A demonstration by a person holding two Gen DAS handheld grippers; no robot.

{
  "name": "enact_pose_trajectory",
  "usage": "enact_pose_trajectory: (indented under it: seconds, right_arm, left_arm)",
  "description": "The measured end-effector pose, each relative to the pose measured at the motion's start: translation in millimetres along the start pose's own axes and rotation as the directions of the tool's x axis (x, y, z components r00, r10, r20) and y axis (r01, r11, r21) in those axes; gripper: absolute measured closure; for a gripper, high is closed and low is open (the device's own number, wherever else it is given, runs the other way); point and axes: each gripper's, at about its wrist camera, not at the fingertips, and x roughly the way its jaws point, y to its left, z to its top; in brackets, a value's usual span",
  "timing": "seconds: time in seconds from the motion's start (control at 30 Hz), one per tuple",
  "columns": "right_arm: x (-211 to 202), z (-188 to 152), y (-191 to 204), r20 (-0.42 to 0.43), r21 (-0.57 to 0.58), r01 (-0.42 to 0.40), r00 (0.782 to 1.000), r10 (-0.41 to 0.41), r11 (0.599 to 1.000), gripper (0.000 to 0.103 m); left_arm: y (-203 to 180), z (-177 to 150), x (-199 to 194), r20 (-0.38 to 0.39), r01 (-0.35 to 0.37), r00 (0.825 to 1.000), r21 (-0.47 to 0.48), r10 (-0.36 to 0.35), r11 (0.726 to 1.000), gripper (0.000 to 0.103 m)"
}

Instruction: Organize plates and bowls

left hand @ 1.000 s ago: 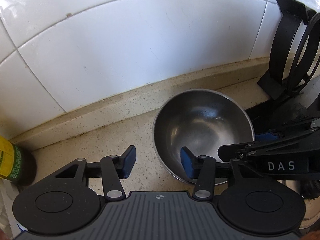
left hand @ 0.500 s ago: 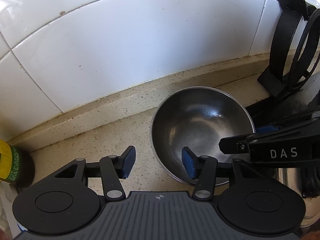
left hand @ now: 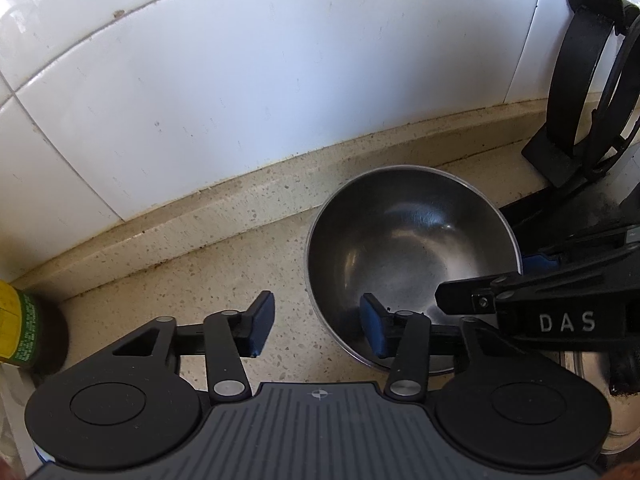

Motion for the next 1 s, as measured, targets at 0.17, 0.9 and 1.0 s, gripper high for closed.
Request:
enact_pose_trajectory:
  seconds: [0.17, 0.9, 1.0]
  right_arm:
    - [1, 1, 0, 0.001, -0.002, -0.007, 1.000, 0.007, 1.000, 0.071]
    - [-17, 4, 14, 0.032, -0.017, -0.020, 0.999, 0.021, 1.000, 0.074]
    - [-23, 4, 18, 0.042, -0.026, -0.020, 0.999, 0.021, 0.999, 0.074]
  left_arm:
    - [-1, 0, 0, -0.001, 0.016, 1.000, 0.007, -0.016, 1.000, 0.059]
    - [3, 0, -29, 0.048, 0.012, 0.999, -0.004, -0.012, 1.000, 0.063]
    - [5, 1, -36, 0.059, 0.010, 0.998, -0.009, -0.009, 1.000, 0.063]
